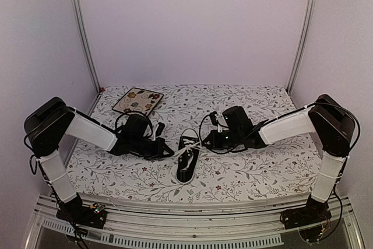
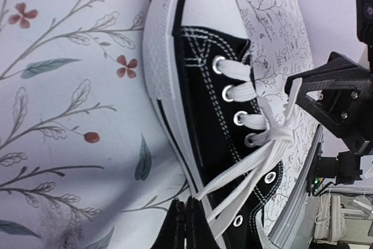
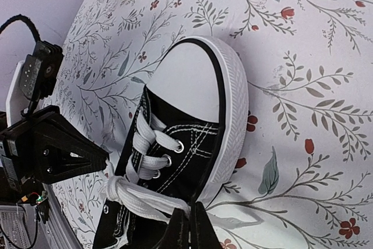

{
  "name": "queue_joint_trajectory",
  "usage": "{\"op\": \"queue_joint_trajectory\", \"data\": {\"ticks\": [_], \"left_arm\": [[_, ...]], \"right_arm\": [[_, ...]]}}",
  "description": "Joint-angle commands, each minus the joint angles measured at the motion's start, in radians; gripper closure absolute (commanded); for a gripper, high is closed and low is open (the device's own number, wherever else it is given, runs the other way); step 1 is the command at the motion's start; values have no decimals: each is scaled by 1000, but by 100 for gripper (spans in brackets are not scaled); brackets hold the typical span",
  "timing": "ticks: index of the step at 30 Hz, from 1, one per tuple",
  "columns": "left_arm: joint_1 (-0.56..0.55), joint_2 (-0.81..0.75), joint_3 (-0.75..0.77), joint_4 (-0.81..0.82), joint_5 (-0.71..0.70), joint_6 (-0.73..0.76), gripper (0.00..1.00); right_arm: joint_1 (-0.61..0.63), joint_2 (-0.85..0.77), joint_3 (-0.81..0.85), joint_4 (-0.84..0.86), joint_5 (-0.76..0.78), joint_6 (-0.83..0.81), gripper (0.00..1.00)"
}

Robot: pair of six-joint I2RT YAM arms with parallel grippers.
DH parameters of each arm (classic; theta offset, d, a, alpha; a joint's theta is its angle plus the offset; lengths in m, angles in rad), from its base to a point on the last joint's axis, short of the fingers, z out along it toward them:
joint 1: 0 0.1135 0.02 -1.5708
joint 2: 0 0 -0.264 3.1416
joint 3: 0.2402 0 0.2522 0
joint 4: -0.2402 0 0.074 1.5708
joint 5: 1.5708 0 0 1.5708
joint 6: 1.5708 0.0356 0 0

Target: Tie the shoes

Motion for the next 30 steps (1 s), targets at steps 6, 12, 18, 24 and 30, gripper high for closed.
{"op": "queue_joint_trajectory", "data": {"ticks": [6, 12, 18, 24, 30], "left_arm": [[68, -65, -89, -5, -59, 5, 100], [113, -96, -140, -2, -74, 3, 100], [147, -124, -177, 1, -80, 9, 100], [164, -132, -189, -2, -83, 17, 100], [175, -140, -201, -3, -92, 21, 100]], "right_arm": [[-39, 23, -4, 16, 9, 23, 98], [-63, 13, -37, 22, 22, 34, 98], [-77, 2, -65, 26, 38, 36, 98], [-78, -5, -73, 31, 43, 44, 98], [-85, -18, -91, 38, 53, 56, 98]]}}
